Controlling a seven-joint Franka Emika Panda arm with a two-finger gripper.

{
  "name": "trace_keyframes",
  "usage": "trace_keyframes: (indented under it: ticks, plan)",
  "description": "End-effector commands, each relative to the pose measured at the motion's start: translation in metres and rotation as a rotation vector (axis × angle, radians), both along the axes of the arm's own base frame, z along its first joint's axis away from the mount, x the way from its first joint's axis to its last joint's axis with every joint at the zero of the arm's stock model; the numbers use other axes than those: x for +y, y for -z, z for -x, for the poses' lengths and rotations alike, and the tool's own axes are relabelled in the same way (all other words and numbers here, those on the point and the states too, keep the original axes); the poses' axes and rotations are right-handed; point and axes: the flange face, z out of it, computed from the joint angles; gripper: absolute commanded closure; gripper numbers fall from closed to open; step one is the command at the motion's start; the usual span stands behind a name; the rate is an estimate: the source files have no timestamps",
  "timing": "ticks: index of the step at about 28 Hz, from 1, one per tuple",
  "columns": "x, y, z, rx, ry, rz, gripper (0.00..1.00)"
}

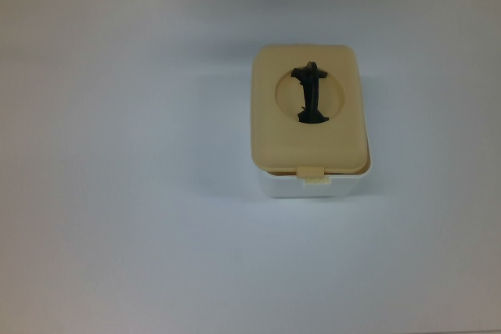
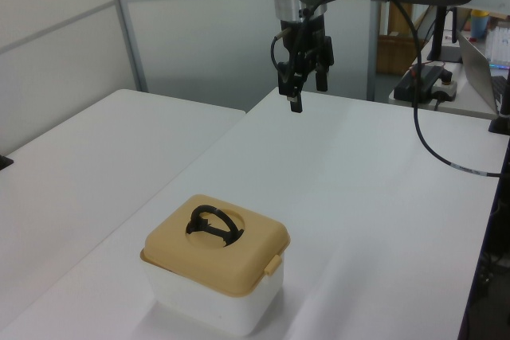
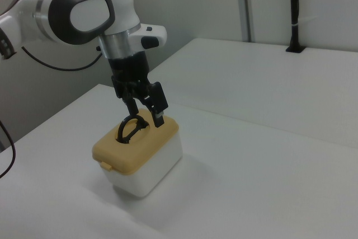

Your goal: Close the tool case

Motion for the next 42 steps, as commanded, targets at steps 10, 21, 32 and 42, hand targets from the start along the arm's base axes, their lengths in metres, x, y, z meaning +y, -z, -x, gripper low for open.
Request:
trace_keyframes:
  ticks: [10, 21, 32, 42]
  plan:
    - [-0.002, 0.006, 0.0, -0.051, -0.009, -0.004, 0.0]
    - [0.004, 0.012, -0.007, -0.085, -0.011, -0.047, 0.0]
    - [0.005, 0.016, -0.007, -0.074, -0.011, -0.047, 0.0]
    - [0.005, 0.015, -0.006, -0.076, -0.011, -0.047, 0.0]
